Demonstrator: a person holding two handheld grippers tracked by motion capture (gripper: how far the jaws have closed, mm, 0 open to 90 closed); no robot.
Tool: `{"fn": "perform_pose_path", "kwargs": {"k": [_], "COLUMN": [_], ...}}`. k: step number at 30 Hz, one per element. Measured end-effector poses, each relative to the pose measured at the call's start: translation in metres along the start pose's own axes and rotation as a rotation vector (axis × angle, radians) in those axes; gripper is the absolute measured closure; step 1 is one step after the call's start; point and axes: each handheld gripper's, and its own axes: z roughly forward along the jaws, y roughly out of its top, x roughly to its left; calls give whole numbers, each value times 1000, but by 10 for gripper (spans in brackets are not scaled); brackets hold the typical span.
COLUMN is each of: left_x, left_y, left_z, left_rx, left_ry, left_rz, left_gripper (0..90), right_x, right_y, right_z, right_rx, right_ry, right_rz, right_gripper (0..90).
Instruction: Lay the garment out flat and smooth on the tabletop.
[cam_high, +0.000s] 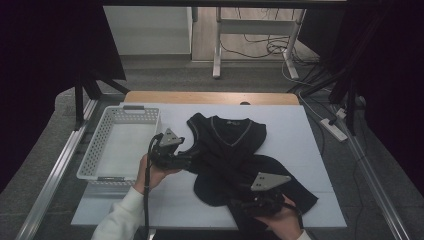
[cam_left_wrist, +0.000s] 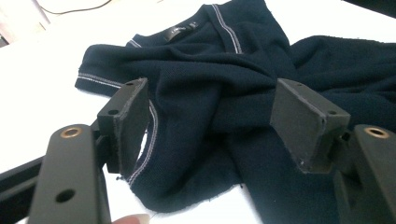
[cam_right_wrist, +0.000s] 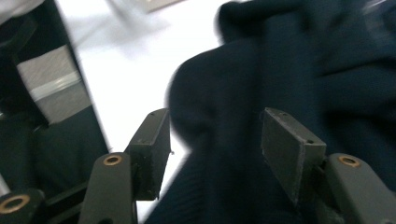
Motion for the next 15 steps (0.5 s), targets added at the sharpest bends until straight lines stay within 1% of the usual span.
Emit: {"fn": "perform_pose_path", "kwargs": {"k": [3,5,7,8,9,11,12,14,15], "left_x": [0,-1,-1,-1,-1,-1,-1,0,0], "left_y": [0,-1,-1,-1,-1,-1,-1,-2,-2], "left_z": [0,1,1,2,2,2,2,1,1], "left_rx": [3,6,7,8,9,7,6,6,5], "left_ry": [-2,-1,-2,-1,-2,-1,-1,-2,-1], "left_rz": [-1,-1,-4,-4,-4,-7,-7,-5,-6], "left_gripper": [289,285,282,281,280,280,280,284,286], "right_x": [11,16,21,22,23,23,21,17,13], "right_y": [-1,-2,-4,-5,-7,-9,-10,-11,-12], "right_z": [12,19,27,31,36,40,41,41,41], "right_rx": [48,70,105,129,168,197,199,201,219], "right_ry": [25,39,41,35,11,-35,-45,-100,-120], "right_rz": [-22,-32,-41,-51,-63,-82,-84,-82,-86], "right_gripper": [426,427,427,427,427,431,432,445,451]}}
